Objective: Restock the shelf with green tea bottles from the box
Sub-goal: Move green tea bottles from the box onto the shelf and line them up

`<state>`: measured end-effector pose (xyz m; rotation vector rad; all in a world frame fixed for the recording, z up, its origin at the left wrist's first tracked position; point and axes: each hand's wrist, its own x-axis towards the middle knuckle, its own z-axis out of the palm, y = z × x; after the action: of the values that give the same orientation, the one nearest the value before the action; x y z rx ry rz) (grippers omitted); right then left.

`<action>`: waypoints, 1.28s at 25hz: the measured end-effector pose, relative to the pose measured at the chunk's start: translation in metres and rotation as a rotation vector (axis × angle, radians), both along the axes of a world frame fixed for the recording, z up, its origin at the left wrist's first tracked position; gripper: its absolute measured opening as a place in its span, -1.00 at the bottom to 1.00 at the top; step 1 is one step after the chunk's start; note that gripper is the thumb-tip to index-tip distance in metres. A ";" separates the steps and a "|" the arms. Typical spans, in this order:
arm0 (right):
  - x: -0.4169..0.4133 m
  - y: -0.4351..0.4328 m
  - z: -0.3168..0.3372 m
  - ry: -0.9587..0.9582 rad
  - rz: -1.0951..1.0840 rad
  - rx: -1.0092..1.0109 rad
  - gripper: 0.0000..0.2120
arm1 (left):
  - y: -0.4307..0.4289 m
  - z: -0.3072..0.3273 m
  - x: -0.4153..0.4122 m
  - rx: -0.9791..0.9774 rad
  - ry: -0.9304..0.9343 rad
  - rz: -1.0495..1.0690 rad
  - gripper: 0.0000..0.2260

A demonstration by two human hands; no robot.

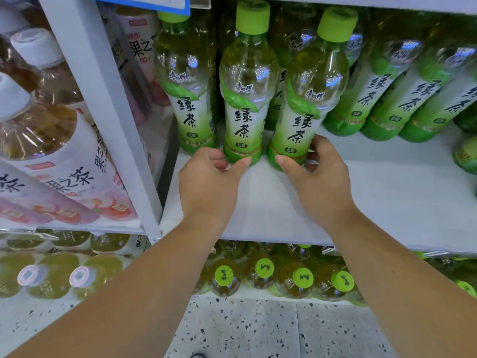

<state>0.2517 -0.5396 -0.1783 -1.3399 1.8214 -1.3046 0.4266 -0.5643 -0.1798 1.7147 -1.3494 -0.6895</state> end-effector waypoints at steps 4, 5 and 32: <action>0.004 -0.009 -0.007 0.044 -0.007 0.028 -0.59 | -0.004 -0.004 -0.002 -0.002 -0.061 0.034 -0.56; 0.005 -0.011 -0.008 0.066 -0.013 0.058 -0.52 | -0.004 -0.005 -0.003 -0.006 -0.068 0.045 -0.52; 0.002 -0.017 0.003 -0.120 0.030 0.255 -0.41 | -0.006 0.005 0.003 0.162 0.064 -0.051 -0.51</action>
<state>0.2535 -0.5571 -0.1755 -1.1239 1.8074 -1.0712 0.4297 -0.5702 -0.1751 1.7733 -1.3272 -0.8967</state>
